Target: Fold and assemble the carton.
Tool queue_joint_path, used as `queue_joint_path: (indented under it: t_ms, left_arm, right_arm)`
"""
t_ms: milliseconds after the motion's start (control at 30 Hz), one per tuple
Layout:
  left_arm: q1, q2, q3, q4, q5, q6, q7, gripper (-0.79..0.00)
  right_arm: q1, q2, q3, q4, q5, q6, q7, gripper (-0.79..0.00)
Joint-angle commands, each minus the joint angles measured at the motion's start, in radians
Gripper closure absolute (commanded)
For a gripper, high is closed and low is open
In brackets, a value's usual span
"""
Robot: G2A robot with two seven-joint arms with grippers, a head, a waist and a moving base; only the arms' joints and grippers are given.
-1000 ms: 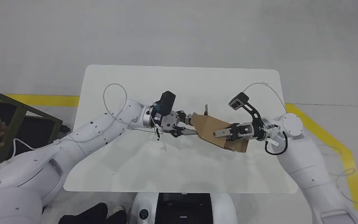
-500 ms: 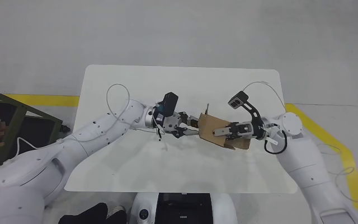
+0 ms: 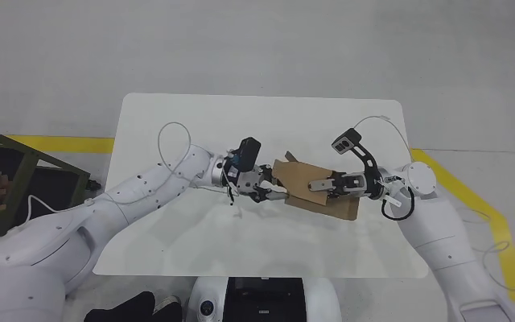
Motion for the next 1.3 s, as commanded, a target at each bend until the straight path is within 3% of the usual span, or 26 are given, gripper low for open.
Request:
queue_joint_path:
  t_ms: [0,333,967,1000,1033,1133,1267]
  left_arm:
    - [-0.002,0.0,0.003,0.0,-0.003,0.0,0.0,-0.292]
    - [-0.008,-0.001,-0.007,0.005,-0.02,0.0,0.0,-0.314]
    - [0.077,0.035,-0.157,0.048,-0.045,0.044,0.044,-0.342]
    - [0.082,0.037,-0.168,0.054,-0.048,0.049,0.049,-0.382]
    - [0.086,0.04,-0.178,0.061,-0.047,0.054,0.054,-0.511]
    - [0.096,0.043,-0.203,0.078,-0.034,0.068,0.068,-0.785]
    - [0.105,0.038,-0.225,0.098,-0.036,0.069,0.068,-0.785]
  right_arm:
    - [0.0,-0.001,0.0,0.0,0.001,0.0,0.0,0.0]
    - [-0.006,-0.001,0.007,-0.001,0.0,0.002,0.002,0.0]
    - [-0.02,-0.001,0.021,-0.006,-0.008,0.006,0.006,0.0]
    - [-0.022,-0.001,0.02,-0.008,-0.012,0.008,0.008,0.0]
    - [-0.023,-0.001,0.019,-0.009,-0.015,0.009,0.009,0.0]
    - [-0.027,-0.002,0.01,-0.017,-0.022,0.014,0.014,0.0]
    - [-0.029,-0.003,-0.002,-0.028,-0.034,0.017,0.017,0.0]
